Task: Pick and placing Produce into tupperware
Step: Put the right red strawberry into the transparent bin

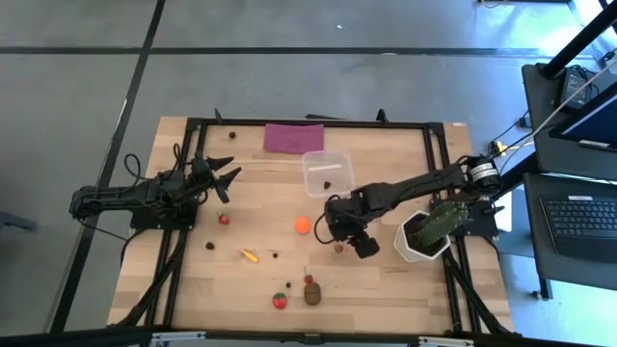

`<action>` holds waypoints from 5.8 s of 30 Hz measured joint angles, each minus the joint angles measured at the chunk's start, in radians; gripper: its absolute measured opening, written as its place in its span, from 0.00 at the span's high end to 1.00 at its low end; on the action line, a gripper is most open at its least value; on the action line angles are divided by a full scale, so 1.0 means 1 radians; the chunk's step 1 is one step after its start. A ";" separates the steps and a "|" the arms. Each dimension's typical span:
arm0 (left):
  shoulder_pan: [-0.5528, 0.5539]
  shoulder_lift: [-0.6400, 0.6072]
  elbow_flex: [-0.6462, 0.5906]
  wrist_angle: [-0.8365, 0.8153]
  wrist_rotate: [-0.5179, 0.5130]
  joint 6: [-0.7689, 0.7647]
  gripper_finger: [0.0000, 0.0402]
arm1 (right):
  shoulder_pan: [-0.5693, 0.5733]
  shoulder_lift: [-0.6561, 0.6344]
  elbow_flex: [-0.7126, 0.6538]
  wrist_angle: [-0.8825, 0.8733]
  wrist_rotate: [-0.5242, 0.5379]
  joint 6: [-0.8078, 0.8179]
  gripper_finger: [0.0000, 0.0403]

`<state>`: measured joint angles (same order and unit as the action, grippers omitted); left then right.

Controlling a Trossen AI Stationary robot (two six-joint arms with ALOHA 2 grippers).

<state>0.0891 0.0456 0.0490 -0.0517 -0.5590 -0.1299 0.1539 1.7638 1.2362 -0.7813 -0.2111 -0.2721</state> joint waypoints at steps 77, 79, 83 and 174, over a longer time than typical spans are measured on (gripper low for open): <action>0.000 0.000 0.000 -0.007 0.000 0.001 0.49 | 0.014 0.102 0.002 0.167 -0.045 -0.111 0.41; 0.000 0.000 0.000 -0.007 0.000 0.001 0.49 | 0.014 0.102 0.002 0.167 -0.045 -0.116 0.41; 0.000 0.000 0.000 -0.007 0.000 0.001 0.49 | 0.014 0.102 0.002 0.167 -0.045 -0.116 0.41; 0.000 0.000 0.000 -0.007 0.000 0.002 0.49 | -0.292 0.082 0.406 -0.057 0.154 -0.049 0.70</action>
<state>0.0895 0.0456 0.0490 -0.0589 -0.5593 -0.1284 -0.1385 1.8462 1.6426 -0.8387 -0.0569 -0.3210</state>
